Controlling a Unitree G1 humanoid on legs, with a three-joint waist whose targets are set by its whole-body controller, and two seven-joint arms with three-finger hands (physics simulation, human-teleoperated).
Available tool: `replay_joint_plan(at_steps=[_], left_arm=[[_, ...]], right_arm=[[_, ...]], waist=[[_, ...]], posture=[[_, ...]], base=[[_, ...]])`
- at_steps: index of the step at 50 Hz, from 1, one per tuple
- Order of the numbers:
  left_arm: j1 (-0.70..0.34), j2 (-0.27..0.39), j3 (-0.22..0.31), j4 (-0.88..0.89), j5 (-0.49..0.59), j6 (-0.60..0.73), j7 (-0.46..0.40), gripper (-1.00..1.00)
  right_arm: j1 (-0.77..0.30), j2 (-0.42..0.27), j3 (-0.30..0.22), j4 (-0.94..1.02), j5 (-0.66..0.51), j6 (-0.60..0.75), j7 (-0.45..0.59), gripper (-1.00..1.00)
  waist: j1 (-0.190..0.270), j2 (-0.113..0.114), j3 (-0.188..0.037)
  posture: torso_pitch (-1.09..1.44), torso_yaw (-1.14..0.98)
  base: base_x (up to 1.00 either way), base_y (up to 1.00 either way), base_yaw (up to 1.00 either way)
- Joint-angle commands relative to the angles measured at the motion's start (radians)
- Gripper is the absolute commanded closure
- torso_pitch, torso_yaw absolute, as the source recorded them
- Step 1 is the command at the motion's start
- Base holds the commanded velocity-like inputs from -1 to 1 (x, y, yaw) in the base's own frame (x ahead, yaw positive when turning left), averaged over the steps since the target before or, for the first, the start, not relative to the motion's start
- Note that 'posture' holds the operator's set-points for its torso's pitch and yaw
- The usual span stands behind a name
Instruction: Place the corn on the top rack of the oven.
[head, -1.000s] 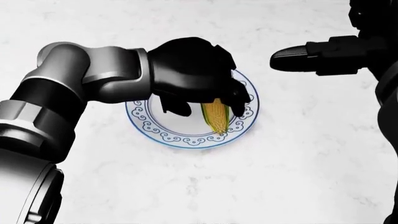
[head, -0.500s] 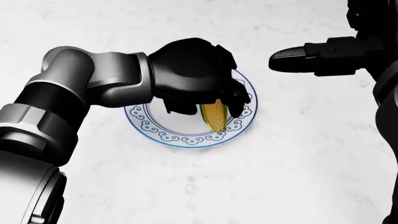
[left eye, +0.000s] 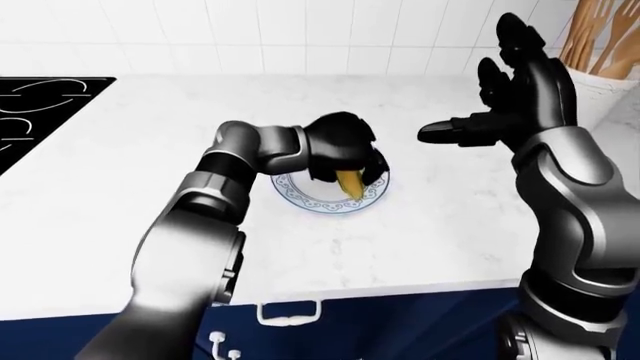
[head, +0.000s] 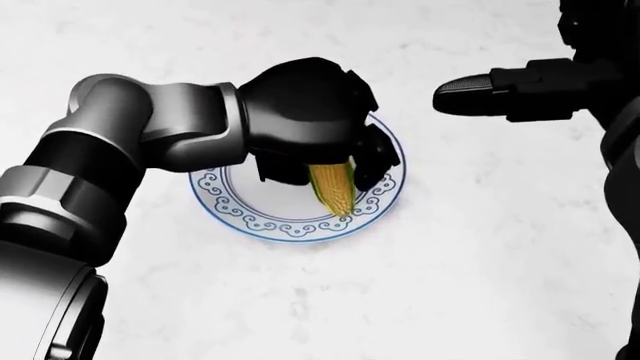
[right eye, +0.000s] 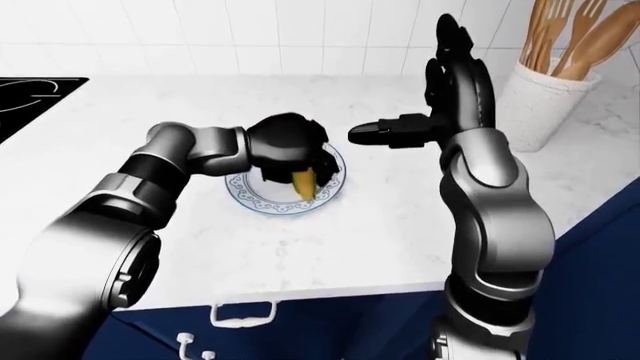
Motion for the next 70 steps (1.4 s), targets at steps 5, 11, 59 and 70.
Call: replay_joint_plan(at_steps=[5,11,59,70], left_arm=[[-0.053,0.024,0.028,-0.020,-0.049,-0.002,-0.037,0.49],[-0.071,0.034,0.041,-0.020,-0.094,-0.006,-0.069,0.56],[-0.143,0.126,0.057,-0.038,-0.251,-0.046,-0.212,0.68],[-0.135,0.131,0.057,-0.036,-0.254,-0.043,-0.213,0.69]], right_arm=[[-0.027,-0.011,-0.010,-0.029,-0.005,-0.029,-0.002,-1.00],[-0.032,-0.012,-0.011,-0.031,-0.004,-0.022,-0.002,-1.00],[-0.020,0.013,0.020,-0.017,-0.073,0.009,0.053,-1.00],[-0.015,0.019,0.026,-0.002,-0.091,-0.003,0.064,-1.00]], waist=[[0.003,-0.004,-0.026],[0.005,-0.003,-0.024],[0.002,0.006,-0.032],[0.015,0.035,-0.024]], posture=[[0.00,0.00],[0.00,0.00],[0.00,0.00],[0.00,0.00]], base=[[0.00,0.00,0.00],[0.00,0.00,0.00],[-0.07,0.00,0.00],[-0.26,0.00,0.00]])
